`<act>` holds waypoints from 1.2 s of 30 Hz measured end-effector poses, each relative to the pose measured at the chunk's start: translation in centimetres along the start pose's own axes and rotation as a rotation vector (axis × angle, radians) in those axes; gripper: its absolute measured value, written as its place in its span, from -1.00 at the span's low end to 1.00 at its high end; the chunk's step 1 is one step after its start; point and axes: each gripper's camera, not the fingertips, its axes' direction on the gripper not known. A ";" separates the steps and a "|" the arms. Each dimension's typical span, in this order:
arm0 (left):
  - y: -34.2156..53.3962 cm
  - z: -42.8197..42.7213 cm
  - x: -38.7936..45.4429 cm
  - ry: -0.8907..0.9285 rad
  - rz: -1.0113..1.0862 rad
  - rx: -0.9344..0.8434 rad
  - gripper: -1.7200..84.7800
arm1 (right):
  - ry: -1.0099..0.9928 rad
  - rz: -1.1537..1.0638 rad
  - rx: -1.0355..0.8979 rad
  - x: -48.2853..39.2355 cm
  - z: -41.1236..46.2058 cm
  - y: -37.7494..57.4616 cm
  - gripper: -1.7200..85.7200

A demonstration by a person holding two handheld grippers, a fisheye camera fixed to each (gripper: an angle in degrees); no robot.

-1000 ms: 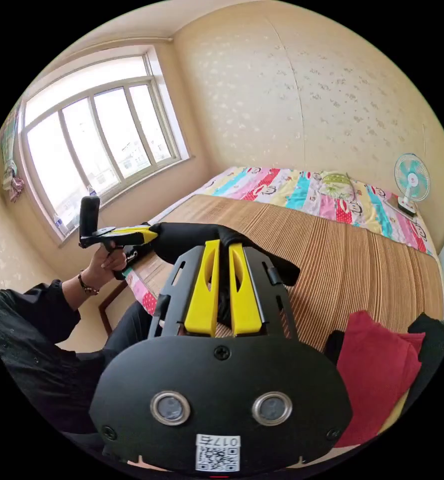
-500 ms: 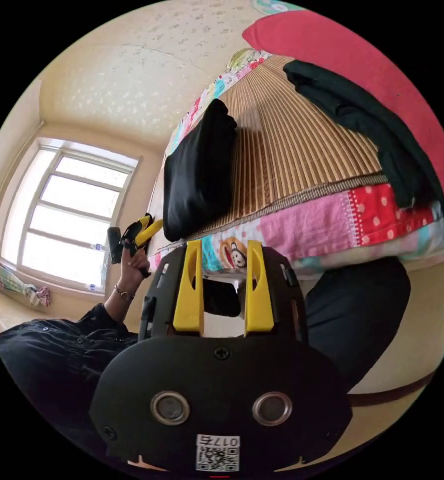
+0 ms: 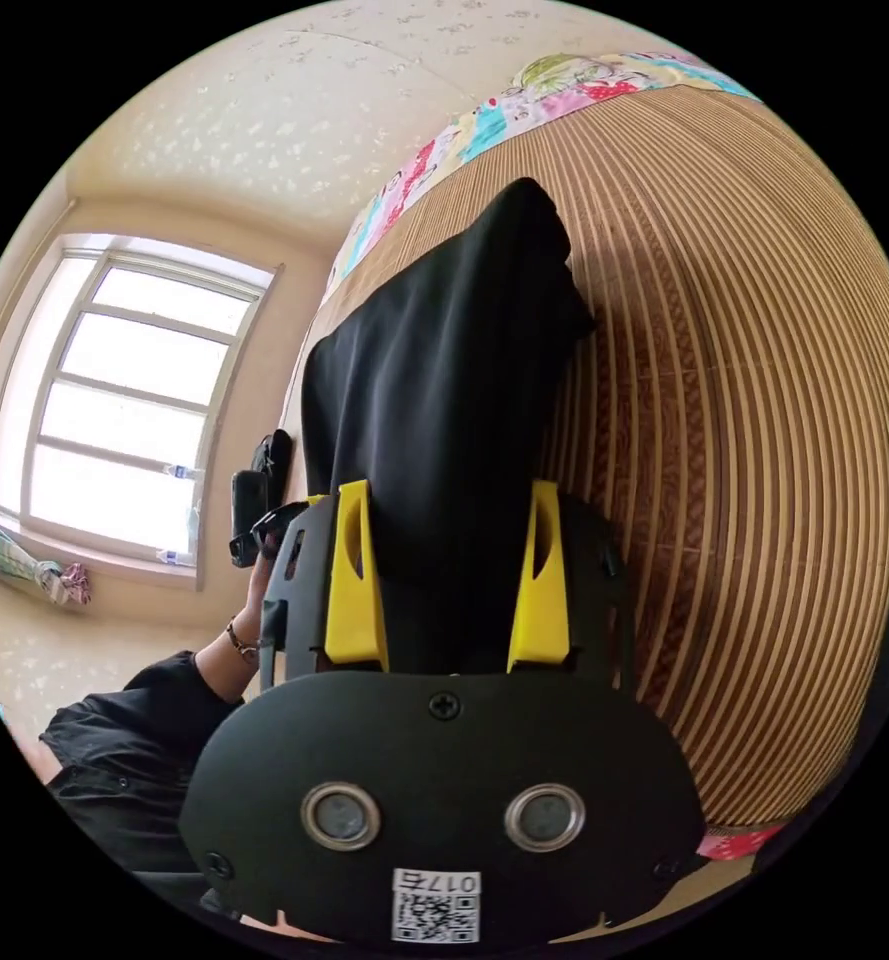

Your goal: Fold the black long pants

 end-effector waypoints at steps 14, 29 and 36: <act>14.0 -3.5 7.6 0.332 0.212 -0.175 -0.74 | -0.342 -0.063 0.134 -6.8 -10.8 23.0 -0.67; 1.0 14.4 33.2 0.276 0.575 -0.337 -0.70 | 0.432 -0.051 0.406 -14.1 -38.6 15.5 -0.71; 8.6 15.8 24.8 0.019 0.578 -0.412 -0.73 | 0.681 0.050 0.658 -11.0 -31.9 19.8 -0.90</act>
